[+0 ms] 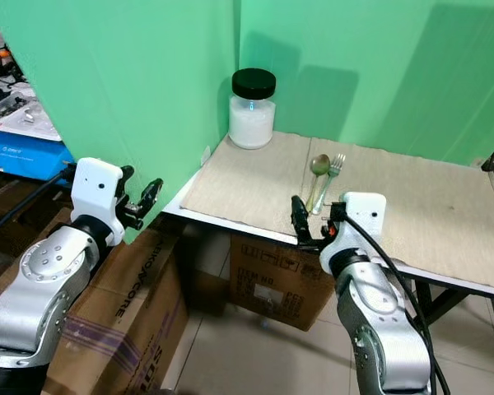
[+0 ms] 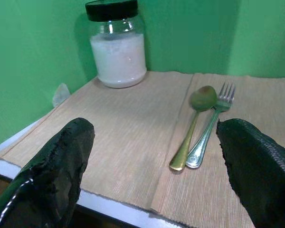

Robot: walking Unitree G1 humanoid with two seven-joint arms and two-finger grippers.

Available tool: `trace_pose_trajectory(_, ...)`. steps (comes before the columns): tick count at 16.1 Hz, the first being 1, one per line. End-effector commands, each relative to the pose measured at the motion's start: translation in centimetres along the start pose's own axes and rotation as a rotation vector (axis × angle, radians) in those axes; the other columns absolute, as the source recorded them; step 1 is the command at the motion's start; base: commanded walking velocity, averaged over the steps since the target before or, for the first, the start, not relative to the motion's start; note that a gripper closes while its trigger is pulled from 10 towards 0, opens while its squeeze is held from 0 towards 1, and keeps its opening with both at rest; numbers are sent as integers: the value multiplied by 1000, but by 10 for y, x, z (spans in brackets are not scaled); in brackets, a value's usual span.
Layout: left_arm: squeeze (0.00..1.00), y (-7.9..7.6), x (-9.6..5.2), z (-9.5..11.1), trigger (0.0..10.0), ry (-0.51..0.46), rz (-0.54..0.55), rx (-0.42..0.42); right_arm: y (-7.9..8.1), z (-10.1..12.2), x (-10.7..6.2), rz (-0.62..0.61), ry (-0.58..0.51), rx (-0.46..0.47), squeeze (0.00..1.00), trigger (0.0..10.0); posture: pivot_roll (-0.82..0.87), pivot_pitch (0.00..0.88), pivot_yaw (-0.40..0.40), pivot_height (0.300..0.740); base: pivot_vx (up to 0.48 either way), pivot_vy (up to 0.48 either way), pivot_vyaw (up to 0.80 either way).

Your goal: Setting the table

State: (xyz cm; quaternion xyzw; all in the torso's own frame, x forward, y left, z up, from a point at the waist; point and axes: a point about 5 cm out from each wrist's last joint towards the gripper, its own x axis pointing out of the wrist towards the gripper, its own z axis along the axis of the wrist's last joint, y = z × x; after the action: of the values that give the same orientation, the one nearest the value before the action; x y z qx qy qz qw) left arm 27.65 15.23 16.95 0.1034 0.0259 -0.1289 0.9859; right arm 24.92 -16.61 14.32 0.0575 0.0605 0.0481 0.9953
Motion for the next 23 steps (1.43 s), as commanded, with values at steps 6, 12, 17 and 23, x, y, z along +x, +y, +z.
trace_pose_trajectory(6,0,-4,6,4,10000,-32,5,7,-3,-3,3,0,39,3,0,10000,41,0,-51,740,0,-375,0)
trace_pose_trajectory(12,0,-5,9,0,10000,-30,21,-15,-5,-8,6,13,97,-12,0,10000,35,0,-79,740,0,0,0)
trace_pose_trajectory(17,0,-8,12,3,10000,-52,-18,-25,-3,-7,5,23,87,4,0,10000,33,0,-84,740,184,0,-473)
trace_pose_trajectory(23,0,-13,18,3,10000,-52,-73,-25,-7,-6,5,6,83,-11,0,10000,25,0,-79,740,316,0,-263)
